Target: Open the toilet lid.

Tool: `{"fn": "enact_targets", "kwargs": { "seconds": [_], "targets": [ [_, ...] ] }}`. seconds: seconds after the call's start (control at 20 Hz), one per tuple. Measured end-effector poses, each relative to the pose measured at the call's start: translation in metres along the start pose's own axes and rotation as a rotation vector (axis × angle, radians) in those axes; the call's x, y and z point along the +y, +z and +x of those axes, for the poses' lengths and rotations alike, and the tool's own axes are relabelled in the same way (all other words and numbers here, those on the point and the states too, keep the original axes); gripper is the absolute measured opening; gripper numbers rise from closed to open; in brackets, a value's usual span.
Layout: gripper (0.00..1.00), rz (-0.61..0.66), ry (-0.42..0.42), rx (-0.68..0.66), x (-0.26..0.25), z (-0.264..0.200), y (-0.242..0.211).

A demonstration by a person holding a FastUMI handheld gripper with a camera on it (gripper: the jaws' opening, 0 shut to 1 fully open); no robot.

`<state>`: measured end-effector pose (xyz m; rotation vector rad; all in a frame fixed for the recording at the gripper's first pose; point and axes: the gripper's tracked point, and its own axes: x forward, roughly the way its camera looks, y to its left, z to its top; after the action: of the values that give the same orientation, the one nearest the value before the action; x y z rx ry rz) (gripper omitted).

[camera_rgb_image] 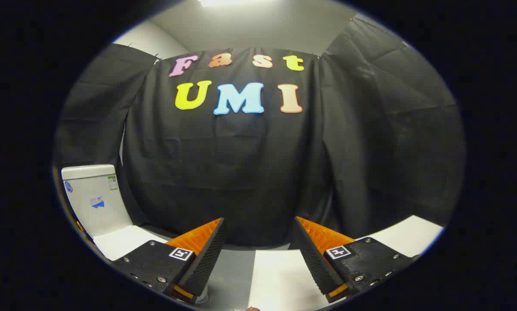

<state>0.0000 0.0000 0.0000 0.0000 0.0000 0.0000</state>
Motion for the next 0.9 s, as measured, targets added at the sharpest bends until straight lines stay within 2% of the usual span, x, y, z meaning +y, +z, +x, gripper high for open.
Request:
{"fn": "enact_targets", "kwargs": {
  "seconds": [0.15, 0.25, 0.35, 0.55, 0.9],
  "targets": [
    [0.95, -0.001, -0.046, -0.038, 0.039, -0.041, 0.059],
    [0.95, 0.007, -0.079, 0.026, 0.075, -0.082, 0.061],
    [0.96, -0.012, -0.125, 0.021, 0.105, -0.132, 0.076],
    [0.96, 0.077, -0.034, -0.018, 0.196, -0.200, 0.100],
    [0.95, 0.042, -0.035, -0.095, 0.226, -0.253, 0.151]
  ]
}}
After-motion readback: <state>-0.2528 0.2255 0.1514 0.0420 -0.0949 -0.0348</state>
